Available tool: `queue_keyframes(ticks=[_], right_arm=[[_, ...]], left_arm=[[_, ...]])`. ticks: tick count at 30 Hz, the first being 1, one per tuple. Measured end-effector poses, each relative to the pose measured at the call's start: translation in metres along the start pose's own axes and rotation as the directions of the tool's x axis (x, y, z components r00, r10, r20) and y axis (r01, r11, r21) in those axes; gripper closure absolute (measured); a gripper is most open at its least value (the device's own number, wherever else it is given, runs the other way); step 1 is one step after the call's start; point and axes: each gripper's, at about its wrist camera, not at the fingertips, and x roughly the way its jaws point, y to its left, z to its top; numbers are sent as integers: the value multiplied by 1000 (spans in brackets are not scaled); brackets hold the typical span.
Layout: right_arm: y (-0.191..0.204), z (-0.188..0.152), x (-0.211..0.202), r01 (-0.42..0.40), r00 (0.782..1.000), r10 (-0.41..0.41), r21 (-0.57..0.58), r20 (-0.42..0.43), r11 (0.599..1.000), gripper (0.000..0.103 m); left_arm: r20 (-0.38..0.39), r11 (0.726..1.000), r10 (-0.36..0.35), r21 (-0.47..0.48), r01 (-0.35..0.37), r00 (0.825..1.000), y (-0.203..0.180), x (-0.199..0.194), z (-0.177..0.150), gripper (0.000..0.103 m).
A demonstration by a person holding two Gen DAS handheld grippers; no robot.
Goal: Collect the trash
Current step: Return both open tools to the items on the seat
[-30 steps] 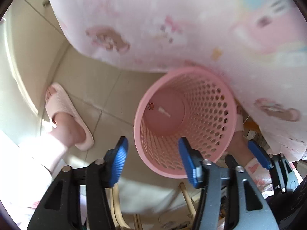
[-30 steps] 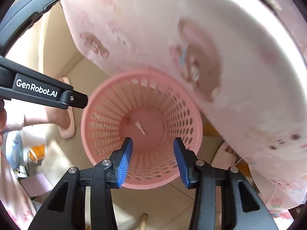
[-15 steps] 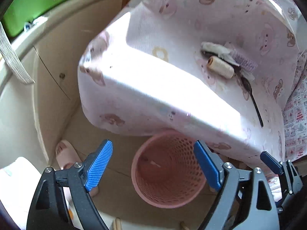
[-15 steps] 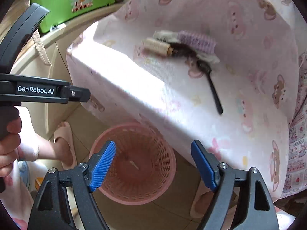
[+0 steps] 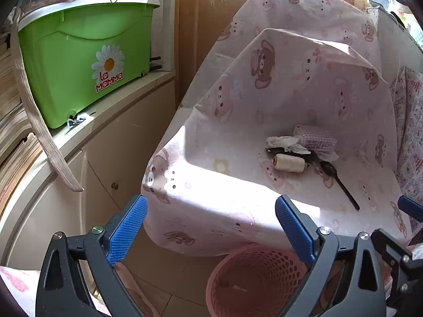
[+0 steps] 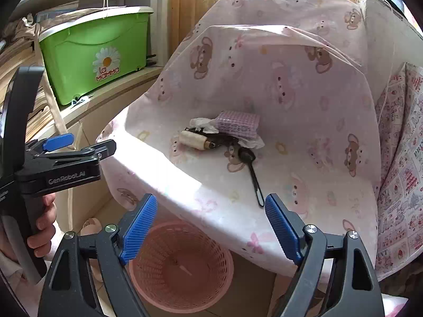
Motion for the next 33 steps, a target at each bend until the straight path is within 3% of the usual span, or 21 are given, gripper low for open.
queue_keyframes(ticks=[4,8,12,15,19,21,26,28,33], right_arm=[[-17,3,5,28,1000,-28,41,-1,999,17],[-33,5,10,81,997,-81,82,-1,993,17],[-43,6,12,151,988,-155,122,26,981,17],[-45,10,6,191,976,-202,120,84,974,17],[-47,13,8,231,967,-241,109,85,967,17],[-50,12,11,268,957,-279,126,82,955,17],[-55,14,19,223,973,-227,118,25,968,17],[-56,14,17,240,969,-245,118,31,964,17],[-64,18,13,222,972,-230,146,46,964,21]], left_arm=[[-7,1000,-17,2,17,1000,-5,-3,1,1],[-37,996,28,84,-25,999,-15,4,0,1],[-56,994,-65,81,70,996,-21,3,0,1],[-71,990,-90,98,97,993,-29,5,-1,1],[-162,984,-152,68,165,975,-32,18,-3,4],[-176,986,-138,67,152,975,-33,22,-4,7],[-173,987,-130,70,144,976,-33,25,-1,5],[-164,989,-113,71,126,980,-33,25,-1,1],[-147,997,-62,41,69,987,-34,34,8,1]])
